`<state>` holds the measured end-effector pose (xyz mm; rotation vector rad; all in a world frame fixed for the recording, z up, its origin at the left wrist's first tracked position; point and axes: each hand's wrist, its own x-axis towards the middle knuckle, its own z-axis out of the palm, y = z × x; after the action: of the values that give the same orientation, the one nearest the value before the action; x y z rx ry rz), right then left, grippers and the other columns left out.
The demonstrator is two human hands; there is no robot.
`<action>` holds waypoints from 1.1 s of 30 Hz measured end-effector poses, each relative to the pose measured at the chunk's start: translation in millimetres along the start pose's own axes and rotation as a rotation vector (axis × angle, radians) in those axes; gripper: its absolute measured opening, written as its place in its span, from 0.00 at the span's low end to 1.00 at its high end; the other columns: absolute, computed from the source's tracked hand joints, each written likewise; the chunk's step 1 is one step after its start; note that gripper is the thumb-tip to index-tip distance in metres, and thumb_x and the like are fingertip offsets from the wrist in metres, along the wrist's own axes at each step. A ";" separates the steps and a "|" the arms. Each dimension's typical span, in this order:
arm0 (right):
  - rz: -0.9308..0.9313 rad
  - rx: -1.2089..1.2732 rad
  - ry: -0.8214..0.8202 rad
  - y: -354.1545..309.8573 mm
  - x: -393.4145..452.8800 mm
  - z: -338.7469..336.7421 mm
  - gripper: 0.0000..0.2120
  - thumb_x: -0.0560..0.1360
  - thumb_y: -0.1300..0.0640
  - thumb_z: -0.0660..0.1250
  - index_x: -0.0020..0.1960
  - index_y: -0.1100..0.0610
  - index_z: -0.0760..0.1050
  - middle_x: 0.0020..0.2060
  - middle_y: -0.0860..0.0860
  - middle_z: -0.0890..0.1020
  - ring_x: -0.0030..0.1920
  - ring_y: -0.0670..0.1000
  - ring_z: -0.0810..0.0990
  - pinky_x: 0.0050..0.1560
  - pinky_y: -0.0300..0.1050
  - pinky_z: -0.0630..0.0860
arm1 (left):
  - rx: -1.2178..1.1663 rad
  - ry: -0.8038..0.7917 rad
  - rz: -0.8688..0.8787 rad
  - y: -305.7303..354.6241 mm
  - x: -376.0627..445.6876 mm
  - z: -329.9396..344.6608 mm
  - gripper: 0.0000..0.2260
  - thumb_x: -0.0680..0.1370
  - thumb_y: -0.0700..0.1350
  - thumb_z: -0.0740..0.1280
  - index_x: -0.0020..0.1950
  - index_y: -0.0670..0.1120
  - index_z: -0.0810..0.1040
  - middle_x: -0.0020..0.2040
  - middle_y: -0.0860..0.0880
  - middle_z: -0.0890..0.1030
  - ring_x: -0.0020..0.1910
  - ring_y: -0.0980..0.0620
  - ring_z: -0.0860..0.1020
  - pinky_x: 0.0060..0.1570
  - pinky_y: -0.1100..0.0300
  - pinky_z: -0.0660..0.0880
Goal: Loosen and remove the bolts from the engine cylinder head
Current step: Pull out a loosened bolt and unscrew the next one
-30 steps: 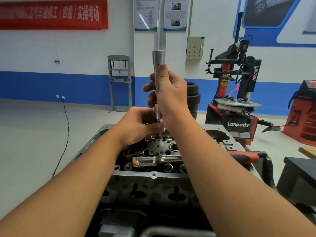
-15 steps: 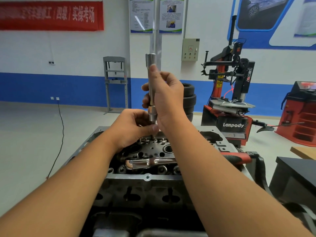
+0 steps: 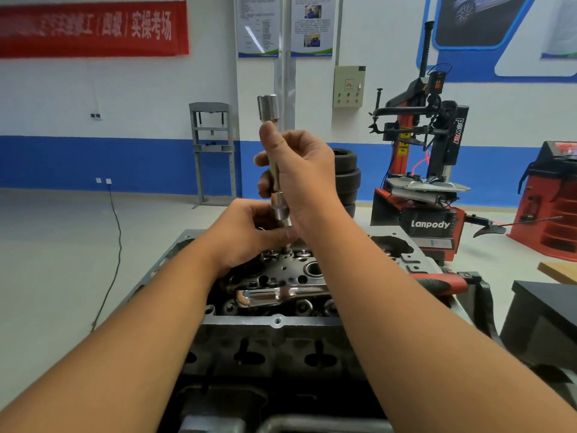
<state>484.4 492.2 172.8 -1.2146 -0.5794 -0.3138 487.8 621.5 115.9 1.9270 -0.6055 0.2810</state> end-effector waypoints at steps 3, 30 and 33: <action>0.025 -0.028 0.026 0.6 2.1 1.0 0.16 0.83 0.46 0.66 0.48 0.59 0.76 0.37 0.55 0.84 0.28 0.53 0.76 0.30 0.46 0.76 | -0.061 -0.031 -0.030 -0.4 -0.6 1.2 0.04 0.79 0.44 0.73 0.51 0.45 0.85 0.43 0.49 0.88 0.33 0.59 0.81 0.35 0.64 0.76; 0.096 -0.011 -0.007 1.9 4.4 0.7 0.22 0.85 0.41 0.61 0.47 0.59 0.78 0.38 0.55 0.86 0.28 0.54 0.77 0.32 0.46 0.74 | -0.021 -0.004 -0.042 -5.3 1.9 -1.2 0.04 0.82 0.42 0.72 0.53 0.46 0.86 0.46 0.49 0.89 0.37 0.59 0.83 0.40 0.64 0.76; 0.080 0.015 0.017 1.7 4.0 0.0 0.17 0.82 0.42 0.67 0.48 0.58 0.77 0.36 0.54 0.85 0.26 0.52 0.75 0.30 0.44 0.73 | -0.031 0.027 -0.017 -5.6 2.0 -0.5 0.08 0.76 0.45 0.78 0.54 0.45 0.86 0.49 0.47 0.89 0.49 0.50 0.87 0.54 0.50 0.82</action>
<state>488.6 493.1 173.7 -1.2160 -0.5163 -0.2515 492.5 623.2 112.7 1.8951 -0.5718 0.2850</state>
